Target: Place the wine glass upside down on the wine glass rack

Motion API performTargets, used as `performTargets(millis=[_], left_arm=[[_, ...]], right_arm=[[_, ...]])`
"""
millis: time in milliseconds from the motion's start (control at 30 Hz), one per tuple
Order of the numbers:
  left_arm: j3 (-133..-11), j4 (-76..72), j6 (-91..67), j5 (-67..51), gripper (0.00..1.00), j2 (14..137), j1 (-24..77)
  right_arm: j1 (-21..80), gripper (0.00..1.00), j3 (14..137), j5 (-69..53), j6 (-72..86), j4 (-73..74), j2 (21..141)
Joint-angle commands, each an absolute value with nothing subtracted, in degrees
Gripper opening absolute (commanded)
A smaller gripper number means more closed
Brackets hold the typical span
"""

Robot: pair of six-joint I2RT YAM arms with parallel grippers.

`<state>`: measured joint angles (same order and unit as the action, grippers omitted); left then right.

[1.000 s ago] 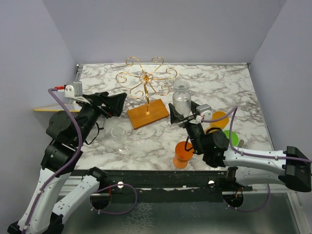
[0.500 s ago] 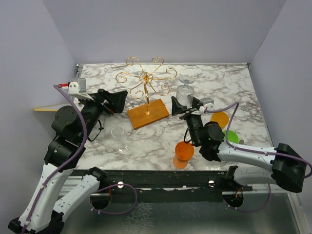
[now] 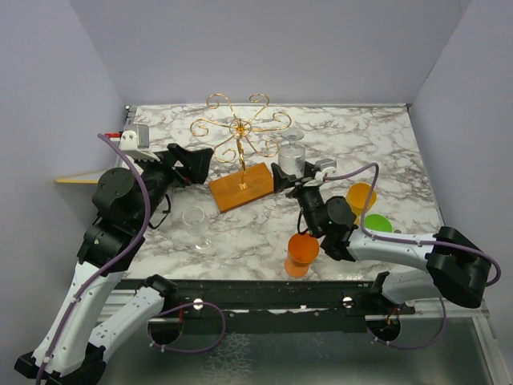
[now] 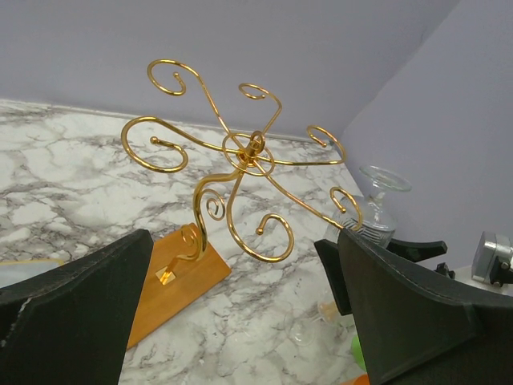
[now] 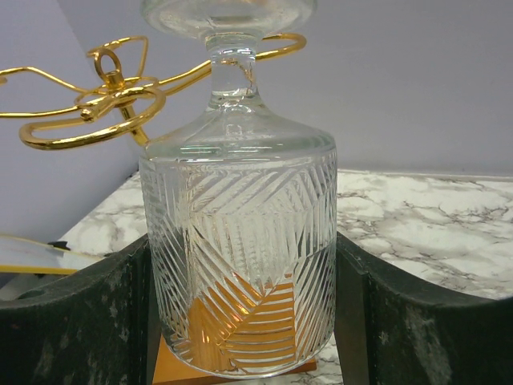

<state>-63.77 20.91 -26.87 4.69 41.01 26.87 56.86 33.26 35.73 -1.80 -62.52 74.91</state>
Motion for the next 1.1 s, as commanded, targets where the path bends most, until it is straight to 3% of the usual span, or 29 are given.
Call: performTargets(millis=[0,1067], left_arm=[[-64.26,21.51,-26.02,3.46,0.99,41.15,27.11],[-63.63,22.59,-26.71,4.86,0.99,42.86,27.13]], right_arm=[[56.05,0.01,34.77,31.92,-0.12,-65.95,76.38],[55.16,0.01,39.39,23.5,-4.66,-81.7,88.95]])
